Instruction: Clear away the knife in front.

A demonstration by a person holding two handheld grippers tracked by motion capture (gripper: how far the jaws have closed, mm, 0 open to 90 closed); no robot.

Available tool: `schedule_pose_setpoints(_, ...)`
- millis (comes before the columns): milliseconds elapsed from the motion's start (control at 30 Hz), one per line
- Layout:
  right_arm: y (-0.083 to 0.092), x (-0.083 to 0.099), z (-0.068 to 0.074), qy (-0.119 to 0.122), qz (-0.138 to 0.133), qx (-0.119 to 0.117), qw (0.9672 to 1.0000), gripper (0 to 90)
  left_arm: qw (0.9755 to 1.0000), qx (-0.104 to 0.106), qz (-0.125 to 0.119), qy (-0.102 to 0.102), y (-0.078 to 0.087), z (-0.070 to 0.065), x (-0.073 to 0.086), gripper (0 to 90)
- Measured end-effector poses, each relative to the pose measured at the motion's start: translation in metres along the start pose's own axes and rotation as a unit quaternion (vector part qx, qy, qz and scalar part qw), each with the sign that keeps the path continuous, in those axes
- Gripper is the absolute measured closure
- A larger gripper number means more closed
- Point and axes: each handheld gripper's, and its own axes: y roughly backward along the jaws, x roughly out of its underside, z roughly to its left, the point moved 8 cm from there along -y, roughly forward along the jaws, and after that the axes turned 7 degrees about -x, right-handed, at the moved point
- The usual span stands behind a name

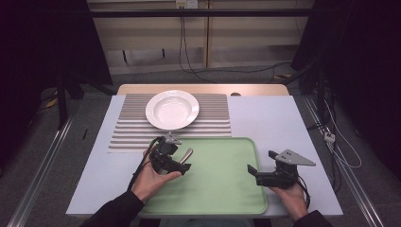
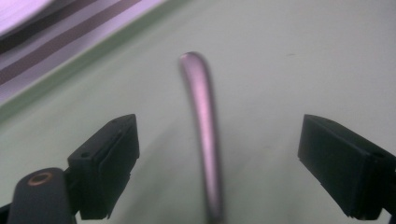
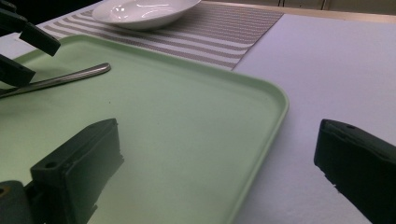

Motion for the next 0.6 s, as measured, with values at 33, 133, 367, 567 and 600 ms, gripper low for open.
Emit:
schedule_pose_setpoints(33,0.000,0.000,0.000,0.000,0.001,0.000,1.0000,0.5,0.9999,0.012,-0.002,-0.007,0.000,-0.004,0.000,13.3)
schedule_pose_setpoints(133,0.001,0.000,0.000,0.003,0.001,0.001,1.0000,0.5,0.9994,0.020,-0.019,-0.023,-0.001,-0.010,-0.001,39.8)
schedule_pose_setpoints(367,0.002,0.000,0.001,0.006,0.001,0.003,1.0000,0.5,0.9992,0.027,-0.008,-0.030,-0.006,-0.012,0.006,82.9)
schedule_pose_setpoints(567,0.001,-0.001,0.003,0.007,0.001,0.003,1.0000,0.5,0.9990,0.010,0.017,-0.040,-0.009,-0.011,0.013,90.0)
schedule_pose_setpoints(600,0.001,-0.001,0.003,0.007,0.001,0.003,1.0000,0.5,0.9989,0.009,0.017,-0.043,-0.009,-0.010,0.013,90.0)
